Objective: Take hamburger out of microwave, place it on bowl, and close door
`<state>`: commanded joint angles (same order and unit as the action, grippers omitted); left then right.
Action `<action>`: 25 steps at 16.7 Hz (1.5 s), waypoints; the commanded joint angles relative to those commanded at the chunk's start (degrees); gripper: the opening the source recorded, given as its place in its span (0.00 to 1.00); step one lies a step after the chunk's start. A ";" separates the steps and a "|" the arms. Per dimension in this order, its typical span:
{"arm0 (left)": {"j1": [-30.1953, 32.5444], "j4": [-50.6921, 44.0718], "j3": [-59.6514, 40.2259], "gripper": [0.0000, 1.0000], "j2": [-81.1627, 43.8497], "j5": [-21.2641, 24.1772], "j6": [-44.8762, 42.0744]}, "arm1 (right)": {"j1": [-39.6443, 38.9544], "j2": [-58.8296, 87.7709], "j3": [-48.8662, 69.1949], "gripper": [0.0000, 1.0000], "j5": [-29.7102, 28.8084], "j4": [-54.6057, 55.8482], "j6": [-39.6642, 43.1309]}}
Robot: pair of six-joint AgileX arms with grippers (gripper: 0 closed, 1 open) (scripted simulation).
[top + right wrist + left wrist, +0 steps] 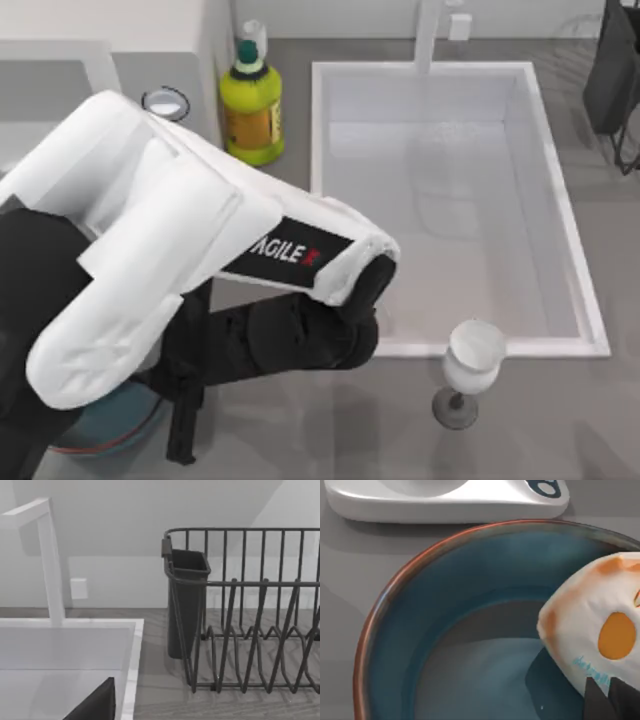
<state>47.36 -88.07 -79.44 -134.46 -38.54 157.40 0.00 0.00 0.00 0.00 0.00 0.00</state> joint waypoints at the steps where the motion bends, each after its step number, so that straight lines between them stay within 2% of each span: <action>1: 0.00 0.00 0.00 0.53 0.00 0.00 0.00 | 0.00 0.00 0.00 1.00 0.00 0.00 0.00; 7: 0.00 0.00 0.00 0.98 0.00 0.00 0.00 | 0.00 0.00 0.00 1.00 0.00 0.00 0.00; 8: 0.00 0.00 0.00 1.00 0.00 0.00 0.00 | 0.00 0.00 0.00 1.00 0.00 0.00 0.00; 15: 0.00 0.00 0.00 1.00 0.00 0.00 0.00 | 0.00 0.00 0.00 1.00 0.00 0.00 0.00; 16: 0.26 -2.22 -0.37 1.00 2.53 -1.75 0.43 | 0.00 0.00 0.00 1.00 0.00 0.00 0.00; 18: 0.18 -1.74 -0.03 1.00 3.06 -1.44 -0.11 | 0.00 0.00 0.00 1.00 0.00 0.00 0.00; 22: -1.29 4.98 4.92 1.00 10.75 2.71 -7.99 | 0.00 0.00 0.00 1.00 0.00 0.00 0.00; 25: -3.87 14.19 11.98 1.00 22.44 8.06 -20.02 | 0.00 0.00 0.00 1.00 0.00 0.00 0.00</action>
<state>43.49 -73.88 -67.46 -112.02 -30.47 137.38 0.00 0.00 0.00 0.00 0.00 0.00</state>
